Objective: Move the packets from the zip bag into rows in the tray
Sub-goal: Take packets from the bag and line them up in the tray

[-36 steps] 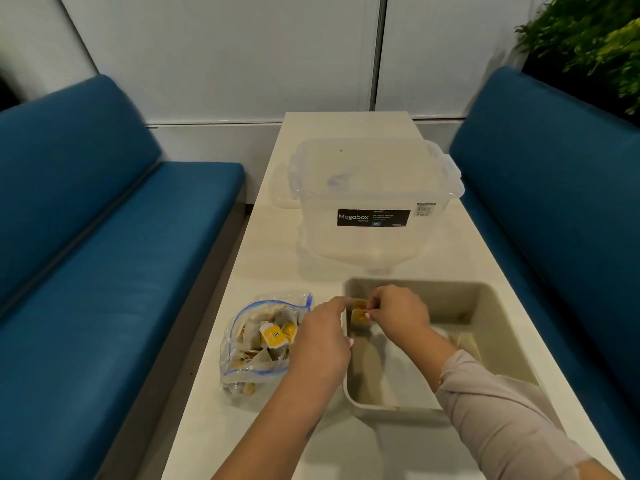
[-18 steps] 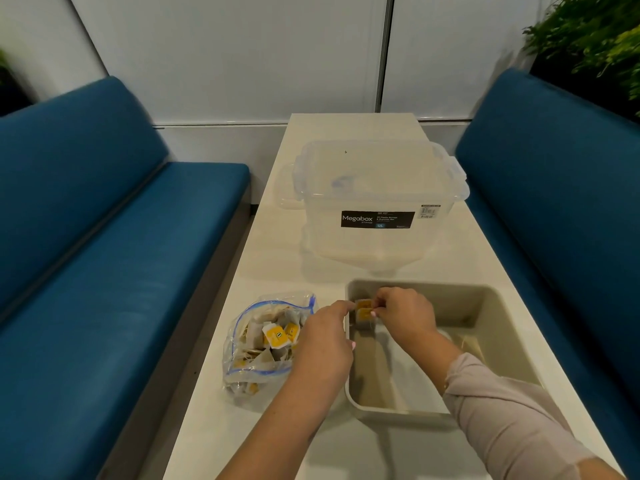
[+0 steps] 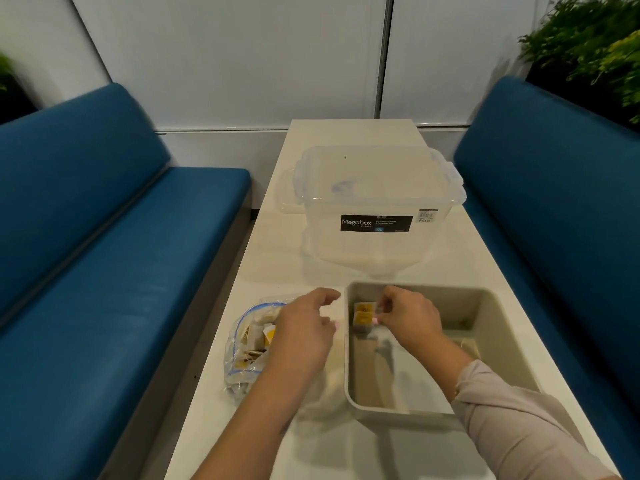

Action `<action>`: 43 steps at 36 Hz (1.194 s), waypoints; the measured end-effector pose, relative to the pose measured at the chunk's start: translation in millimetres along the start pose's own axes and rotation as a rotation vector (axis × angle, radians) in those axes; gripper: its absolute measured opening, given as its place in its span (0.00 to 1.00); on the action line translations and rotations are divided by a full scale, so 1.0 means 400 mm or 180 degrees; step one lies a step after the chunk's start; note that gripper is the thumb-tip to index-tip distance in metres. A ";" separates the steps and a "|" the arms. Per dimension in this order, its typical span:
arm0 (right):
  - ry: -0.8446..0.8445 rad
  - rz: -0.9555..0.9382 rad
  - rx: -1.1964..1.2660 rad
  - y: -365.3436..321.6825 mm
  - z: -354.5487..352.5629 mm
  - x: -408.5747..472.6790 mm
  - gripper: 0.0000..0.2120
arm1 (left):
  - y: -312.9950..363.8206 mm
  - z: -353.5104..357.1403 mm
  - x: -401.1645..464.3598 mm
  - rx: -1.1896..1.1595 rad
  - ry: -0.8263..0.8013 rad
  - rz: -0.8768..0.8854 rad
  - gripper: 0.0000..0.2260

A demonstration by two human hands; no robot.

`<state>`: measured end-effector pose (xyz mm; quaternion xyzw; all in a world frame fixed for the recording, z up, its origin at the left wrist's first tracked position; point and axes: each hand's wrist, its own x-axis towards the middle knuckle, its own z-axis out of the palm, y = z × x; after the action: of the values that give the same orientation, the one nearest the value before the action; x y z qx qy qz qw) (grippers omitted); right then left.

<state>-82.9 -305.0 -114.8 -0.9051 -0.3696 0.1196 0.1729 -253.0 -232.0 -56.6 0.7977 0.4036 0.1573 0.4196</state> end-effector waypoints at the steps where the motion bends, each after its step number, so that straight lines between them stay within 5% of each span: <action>1: 0.0039 0.0039 0.0113 0.000 -0.008 -0.002 0.04 | -0.004 -0.015 0.006 -0.0014 0.0095 0.0009 0.17; 6: 0.0219 -0.0230 0.0783 -0.094 -0.054 -0.022 0.07 | -0.051 -0.155 -0.004 0.0089 0.0789 0.0024 0.17; 12: 0.0067 -0.0658 0.1221 -0.175 -0.072 -0.045 0.05 | -0.103 -0.179 0.022 0.0963 0.0968 -0.0011 0.11; 17: -0.0479 -0.1296 0.0416 -0.254 -0.042 -0.082 0.10 | -0.143 -0.171 0.006 0.1179 0.0658 -0.0251 0.10; 24: -0.0431 -0.1950 -0.0982 -0.312 0.054 -0.101 0.14 | -0.167 -0.158 -0.022 0.1167 0.0504 -0.0350 0.15; 43: -0.0158 -0.1847 -0.1184 -0.319 0.077 -0.107 0.12 | -0.182 -0.145 -0.028 0.1100 0.0480 -0.0293 0.19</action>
<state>-203.4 -243.4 -88.0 -0.7751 -0.6311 0.0181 0.0228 -331.4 -185.8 -79.2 0.8245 0.4909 0.1257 0.2517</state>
